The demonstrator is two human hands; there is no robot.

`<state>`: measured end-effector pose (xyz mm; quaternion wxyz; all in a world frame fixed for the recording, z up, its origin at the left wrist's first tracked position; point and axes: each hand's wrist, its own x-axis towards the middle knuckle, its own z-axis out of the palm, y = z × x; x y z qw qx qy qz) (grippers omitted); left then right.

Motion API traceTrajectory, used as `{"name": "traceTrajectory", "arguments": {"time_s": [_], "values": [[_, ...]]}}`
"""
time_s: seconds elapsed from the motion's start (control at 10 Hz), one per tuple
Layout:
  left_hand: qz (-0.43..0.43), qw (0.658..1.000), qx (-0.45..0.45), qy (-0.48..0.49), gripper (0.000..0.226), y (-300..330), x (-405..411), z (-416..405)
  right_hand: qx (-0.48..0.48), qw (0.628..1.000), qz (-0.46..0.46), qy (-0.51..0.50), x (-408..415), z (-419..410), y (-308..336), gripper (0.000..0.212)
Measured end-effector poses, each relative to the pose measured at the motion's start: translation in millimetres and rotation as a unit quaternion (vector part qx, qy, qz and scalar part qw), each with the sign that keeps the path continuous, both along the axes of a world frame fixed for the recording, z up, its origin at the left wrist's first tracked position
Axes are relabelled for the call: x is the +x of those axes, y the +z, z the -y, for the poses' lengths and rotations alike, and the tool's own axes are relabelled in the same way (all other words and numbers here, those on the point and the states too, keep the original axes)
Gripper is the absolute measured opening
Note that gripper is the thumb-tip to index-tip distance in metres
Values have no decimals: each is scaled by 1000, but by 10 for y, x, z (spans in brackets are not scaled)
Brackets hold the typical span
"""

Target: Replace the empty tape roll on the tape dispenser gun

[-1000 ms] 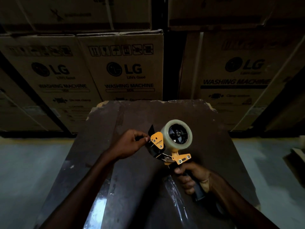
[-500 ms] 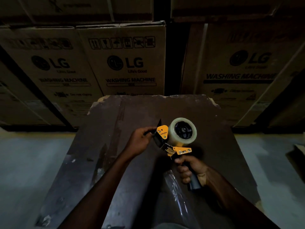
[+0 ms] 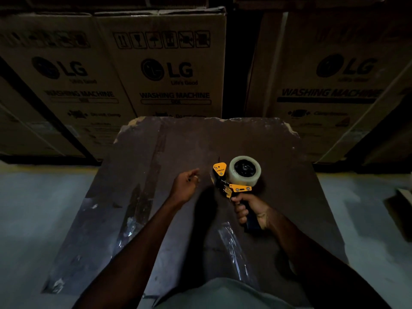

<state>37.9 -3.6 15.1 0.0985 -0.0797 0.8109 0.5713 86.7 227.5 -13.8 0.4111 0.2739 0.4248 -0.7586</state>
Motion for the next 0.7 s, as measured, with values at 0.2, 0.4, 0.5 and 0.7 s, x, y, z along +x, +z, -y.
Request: {"name": "traceTrajectory", "arguments": {"time_s": [0.2, 0.4, 0.5, 0.7], "values": [[40, 999, -1, 3, 33, -293, 171, -79, 24, 999, 27, -26, -104, 80, -212, 20], [59, 998, -31, -1, 27, -513, 375, -80, 99, 995, 23, 8, -51, 53, -315, 23], [65, 997, -49, -5, 27, -547, 429, -85, 202, 978, -24, 46, 7, 72, -341, 24], [33, 997, -60, -25, 36, -575, 495, -199, 539, 808, -212, 111, 157, 29, -396, 73]]}}
